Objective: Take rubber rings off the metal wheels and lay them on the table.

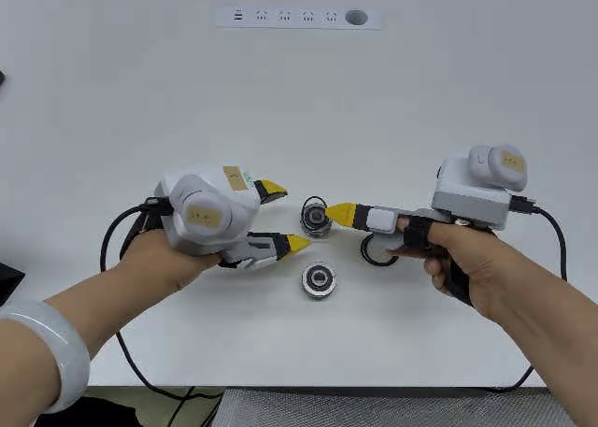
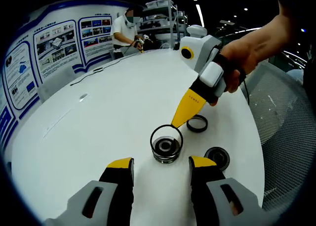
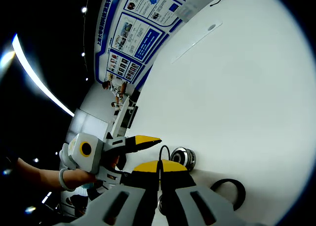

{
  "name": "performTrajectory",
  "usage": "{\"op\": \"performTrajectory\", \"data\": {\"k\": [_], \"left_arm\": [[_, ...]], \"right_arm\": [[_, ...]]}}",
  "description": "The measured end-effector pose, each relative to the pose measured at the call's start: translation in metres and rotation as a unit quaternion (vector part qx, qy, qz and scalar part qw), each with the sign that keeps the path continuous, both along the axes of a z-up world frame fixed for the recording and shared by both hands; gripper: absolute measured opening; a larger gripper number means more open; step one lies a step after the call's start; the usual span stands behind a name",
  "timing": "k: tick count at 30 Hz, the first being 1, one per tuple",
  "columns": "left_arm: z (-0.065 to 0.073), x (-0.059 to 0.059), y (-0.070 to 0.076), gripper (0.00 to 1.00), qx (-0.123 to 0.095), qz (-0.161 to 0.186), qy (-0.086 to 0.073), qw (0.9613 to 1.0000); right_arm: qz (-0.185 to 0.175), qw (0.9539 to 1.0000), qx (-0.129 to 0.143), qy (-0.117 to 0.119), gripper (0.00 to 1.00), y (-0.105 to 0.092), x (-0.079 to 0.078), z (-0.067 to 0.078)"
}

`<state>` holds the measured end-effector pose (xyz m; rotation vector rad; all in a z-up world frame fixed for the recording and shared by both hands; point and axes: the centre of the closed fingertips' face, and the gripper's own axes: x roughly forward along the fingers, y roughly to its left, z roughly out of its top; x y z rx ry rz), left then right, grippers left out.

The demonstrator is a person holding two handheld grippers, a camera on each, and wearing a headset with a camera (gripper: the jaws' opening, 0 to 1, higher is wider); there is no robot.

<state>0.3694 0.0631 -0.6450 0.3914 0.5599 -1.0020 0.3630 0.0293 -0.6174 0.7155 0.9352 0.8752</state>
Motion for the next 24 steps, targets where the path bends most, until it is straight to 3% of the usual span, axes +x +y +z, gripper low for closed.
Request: {"op": "performTrajectory", "data": {"k": [14,19,24], "left_arm": [[0.008,-0.006,0.013,0.54,-0.024,0.022,0.005,0.9995],[0.012,-0.009,0.015,0.56,-0.038,0.031,0.007,0.9988],[0.012,-0.012,0.018,0.6,-0.039,0.035,0.01,0.9986]], "right_arm": [[-0.025,0.9996,0.012,0.002,0.02,-0.021,-0.015,0.009],[-0.036,0.9993,0.005,0.007,0.02,-0.032,-0.021,0.004],[-0.049,0.9987,0.0,0.011,0.02,-0.044,-0.022,0.0]]}}
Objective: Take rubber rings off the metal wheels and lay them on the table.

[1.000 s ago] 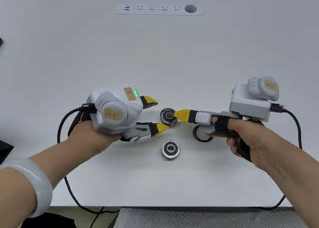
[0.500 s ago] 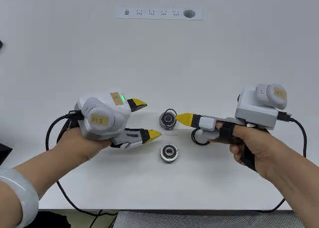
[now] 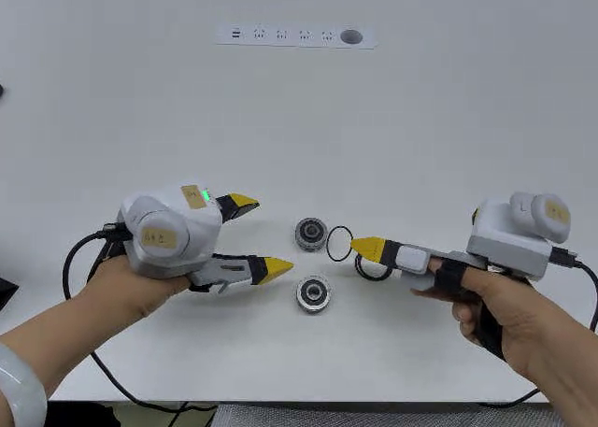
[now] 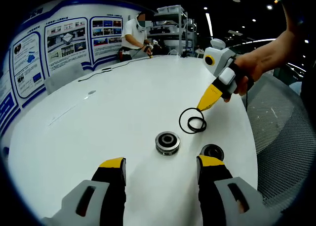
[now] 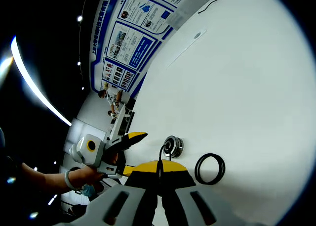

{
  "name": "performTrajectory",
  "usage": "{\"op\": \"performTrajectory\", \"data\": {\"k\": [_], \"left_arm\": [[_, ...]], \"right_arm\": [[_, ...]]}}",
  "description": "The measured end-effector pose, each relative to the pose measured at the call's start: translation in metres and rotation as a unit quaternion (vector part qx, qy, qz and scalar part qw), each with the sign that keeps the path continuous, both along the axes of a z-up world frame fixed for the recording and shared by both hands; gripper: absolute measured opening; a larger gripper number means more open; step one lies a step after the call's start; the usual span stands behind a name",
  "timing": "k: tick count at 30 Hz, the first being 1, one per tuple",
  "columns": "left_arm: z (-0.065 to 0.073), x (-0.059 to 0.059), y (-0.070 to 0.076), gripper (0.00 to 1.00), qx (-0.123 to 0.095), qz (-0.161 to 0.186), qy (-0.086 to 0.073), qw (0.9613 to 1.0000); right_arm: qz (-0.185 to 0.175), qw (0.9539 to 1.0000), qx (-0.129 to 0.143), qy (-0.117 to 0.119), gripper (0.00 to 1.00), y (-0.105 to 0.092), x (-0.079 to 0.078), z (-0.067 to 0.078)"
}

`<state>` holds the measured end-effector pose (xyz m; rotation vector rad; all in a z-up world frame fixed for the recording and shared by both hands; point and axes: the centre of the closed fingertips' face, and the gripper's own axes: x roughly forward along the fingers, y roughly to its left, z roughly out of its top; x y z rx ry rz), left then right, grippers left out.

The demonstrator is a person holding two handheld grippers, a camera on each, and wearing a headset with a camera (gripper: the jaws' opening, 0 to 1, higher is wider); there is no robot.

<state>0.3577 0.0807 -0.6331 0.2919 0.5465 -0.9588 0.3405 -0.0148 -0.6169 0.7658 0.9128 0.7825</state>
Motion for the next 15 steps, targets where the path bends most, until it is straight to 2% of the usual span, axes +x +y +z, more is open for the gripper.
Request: {"op": "performTrajectory", "data": {"k": [6,9,15], "left_arm": [[0.0,-0.002,0.004,0.63,-0.006,0.009,0.006,0.9999],[0.001,-0.003,0.006,0.66,-0.012,0.014,0.009,0.9998],[0.0,-0.004,0.013,0.66,-0.015,0.02,0.008,0.9996]], "right_arm": [[-0.008,0.9999,-0.006,0.006,0.02,-0.01,-0.004,-0.005],[-0.013,0.9997,-0.014,0.011,0.02,-0.018,-0.005,-0.012],[-0.023,0.9992,-0.025,0.02,0.02,-0.028,-0.007,-0.021]]}}
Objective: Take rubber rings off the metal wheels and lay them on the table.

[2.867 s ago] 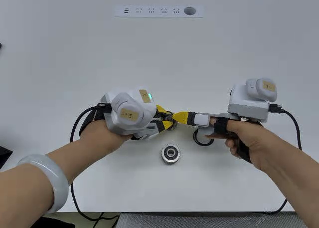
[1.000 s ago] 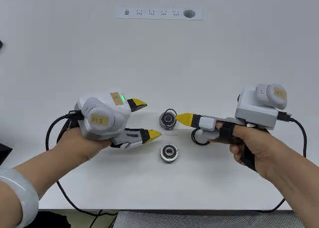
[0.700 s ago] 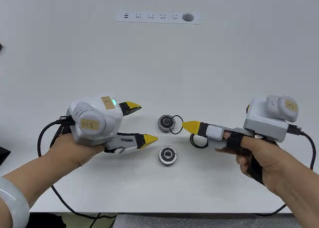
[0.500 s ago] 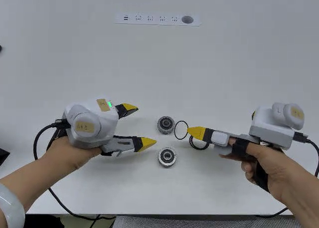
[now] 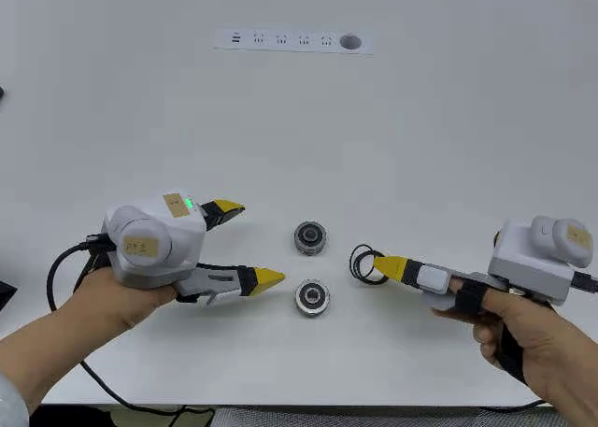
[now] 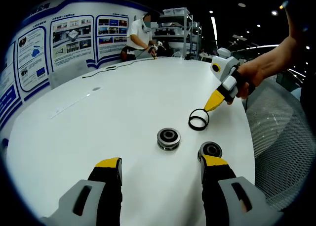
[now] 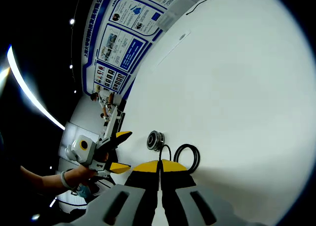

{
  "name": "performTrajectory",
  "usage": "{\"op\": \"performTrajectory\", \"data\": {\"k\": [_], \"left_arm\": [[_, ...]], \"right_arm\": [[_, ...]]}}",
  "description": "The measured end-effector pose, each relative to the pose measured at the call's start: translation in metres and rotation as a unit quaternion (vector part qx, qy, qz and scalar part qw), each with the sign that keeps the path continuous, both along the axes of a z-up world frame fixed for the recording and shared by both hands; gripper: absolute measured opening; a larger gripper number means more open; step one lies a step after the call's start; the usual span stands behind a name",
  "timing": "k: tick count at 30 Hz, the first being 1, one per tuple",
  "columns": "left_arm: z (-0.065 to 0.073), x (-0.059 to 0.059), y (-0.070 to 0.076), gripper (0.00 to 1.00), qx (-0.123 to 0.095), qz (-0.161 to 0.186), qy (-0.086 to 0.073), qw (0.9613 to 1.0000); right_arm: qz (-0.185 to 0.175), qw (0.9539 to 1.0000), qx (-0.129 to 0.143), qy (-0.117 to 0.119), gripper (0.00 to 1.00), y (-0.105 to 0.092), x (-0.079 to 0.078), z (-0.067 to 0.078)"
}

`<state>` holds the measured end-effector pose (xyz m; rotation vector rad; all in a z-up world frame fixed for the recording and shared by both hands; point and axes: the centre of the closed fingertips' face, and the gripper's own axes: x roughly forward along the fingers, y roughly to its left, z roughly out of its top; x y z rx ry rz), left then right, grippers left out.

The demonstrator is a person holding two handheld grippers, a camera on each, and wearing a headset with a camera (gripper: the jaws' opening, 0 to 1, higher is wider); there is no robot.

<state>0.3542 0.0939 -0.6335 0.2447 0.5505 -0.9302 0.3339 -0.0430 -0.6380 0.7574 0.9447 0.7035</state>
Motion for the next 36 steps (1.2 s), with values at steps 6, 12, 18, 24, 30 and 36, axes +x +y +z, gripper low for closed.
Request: {"op": "performTrajectory", "data": {"k": [6,12,18,24,30,36], "left_arm": [[-0.002,-0.002,0.006,0.64,-0.002,0.01,0.004,0.9999],[-0.003,-0.004,0.009,0.65,-0.006,0.013,0.006,0.9999],[-0.003,-0.006,0.011,0.65,-0.018,0.018,0.011,0.9996],[0.001,-0.011,0.008,0.65,-0.035,0.016,0.016,0.9991],[0.005,-0.018,0.006,0.66,-0.049,0.012,0.021,0.9985],[0.006,-0.024,0.008,0.7,-0.06,0.01,0.021,0.9979]], "right_arm": [[-0.003,0.9996,-0.025,-0.009,0.02,-0.008,0.001,-0.007],[0.013,0.9977,-0.058,-0.034,0.04,-0.013,0.002,-0.013],[0.038,0.9939,-0.086,-0.057,0.11,-0.013,0.0,-0.012],[0.071,0.9877,-0.107,-0.09,0.17,-0.012,-0.003,-0.009],[0.103,0.9776,-0.123,-0.135,0.31,-0.008,-0.005,-0.003],[0.146,0.96,-0.145,-0.19,0.45,-0.001,-0.014,0.006]]}}
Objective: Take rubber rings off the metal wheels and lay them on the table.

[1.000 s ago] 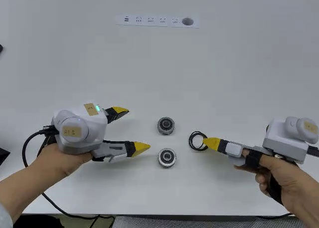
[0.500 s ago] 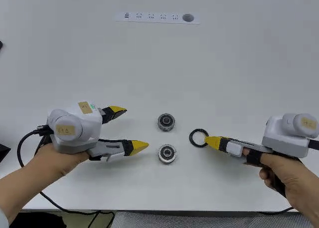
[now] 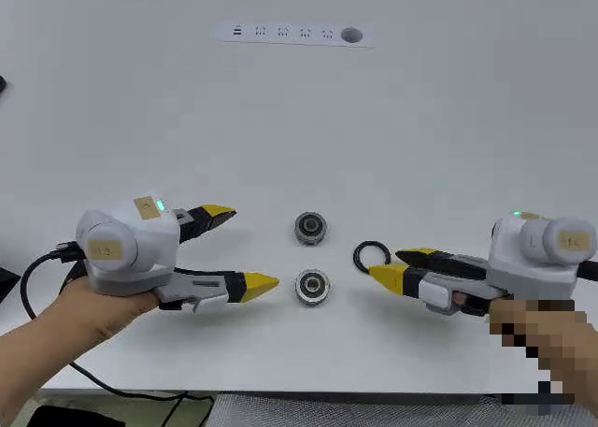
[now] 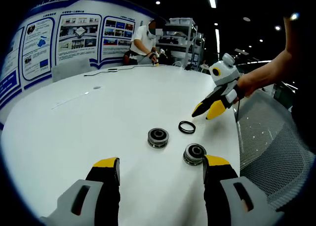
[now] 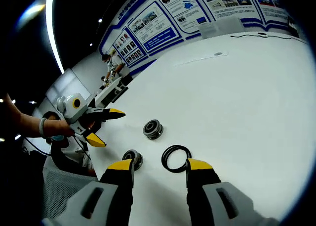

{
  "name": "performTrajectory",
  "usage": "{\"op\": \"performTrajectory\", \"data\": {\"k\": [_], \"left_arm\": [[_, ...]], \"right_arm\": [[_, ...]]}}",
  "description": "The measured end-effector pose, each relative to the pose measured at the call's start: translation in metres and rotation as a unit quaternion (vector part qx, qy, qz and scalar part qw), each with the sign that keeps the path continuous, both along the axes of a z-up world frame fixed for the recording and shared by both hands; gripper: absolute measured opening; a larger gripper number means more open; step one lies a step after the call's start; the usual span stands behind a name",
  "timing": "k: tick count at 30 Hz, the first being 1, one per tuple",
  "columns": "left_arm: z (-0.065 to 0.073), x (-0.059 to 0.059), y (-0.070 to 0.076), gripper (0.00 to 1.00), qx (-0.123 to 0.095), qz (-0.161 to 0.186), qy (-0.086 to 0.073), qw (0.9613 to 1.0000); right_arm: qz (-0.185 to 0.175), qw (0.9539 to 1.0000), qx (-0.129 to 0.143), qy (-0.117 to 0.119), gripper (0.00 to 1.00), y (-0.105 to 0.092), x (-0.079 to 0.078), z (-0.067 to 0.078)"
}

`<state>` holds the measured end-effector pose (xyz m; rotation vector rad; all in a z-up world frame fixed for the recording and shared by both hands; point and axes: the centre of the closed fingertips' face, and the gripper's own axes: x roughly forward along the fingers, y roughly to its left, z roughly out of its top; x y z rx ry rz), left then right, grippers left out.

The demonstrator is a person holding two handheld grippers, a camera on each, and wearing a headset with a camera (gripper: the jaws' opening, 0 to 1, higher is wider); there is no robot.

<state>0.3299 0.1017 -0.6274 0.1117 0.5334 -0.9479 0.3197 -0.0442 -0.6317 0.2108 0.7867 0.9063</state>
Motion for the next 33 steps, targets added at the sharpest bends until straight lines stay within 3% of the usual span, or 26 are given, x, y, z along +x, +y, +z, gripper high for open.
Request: {"op": "performTrajectory", "data": {"k": [2,5,7,13,18,33], "left_arm": [[0.0,-0.003,0.0,0.7,-0.001,0.0,0.001,1.0],[-0.001,-0.005,0.002,0.71,-0.003,0.002,0.001,1.0],[0.0,-0.008,0.003,0.73,-0.007,0.003,0.002,1.0],[-0.001,-0.017,0.006,0.77,-0.004,0.003,0.003,1.0],[0.001,-0.022,0.01,0.78,-0.01,0.008,-0.002,0.9999],[0.009,-0.037,0.012,0.87,-0.022,0.025,-0.01,0.9994]], "right_arm": [[0.02,0.9994,-0.016,-0.021,0.49,0.001,-0.003,0.0],[0.042,0.9982,-0.032,-0.029,0.56,0.0,-0.009,-0.006],[0.058,0.9957,-0.047,-0.054,0.59,0.0,-0.01,-0.007],[0.073,0.9925,-0.067,-0.072,0.65,0.0,-0.016,-0.008],[0.084,0.9867,-0.097,-0.1,0.66,-0.004,-0.017,-0.008],[0.093,0.9798,-0.118,-0.132,0.79,-0.014,-0.027,-0.004]]}}
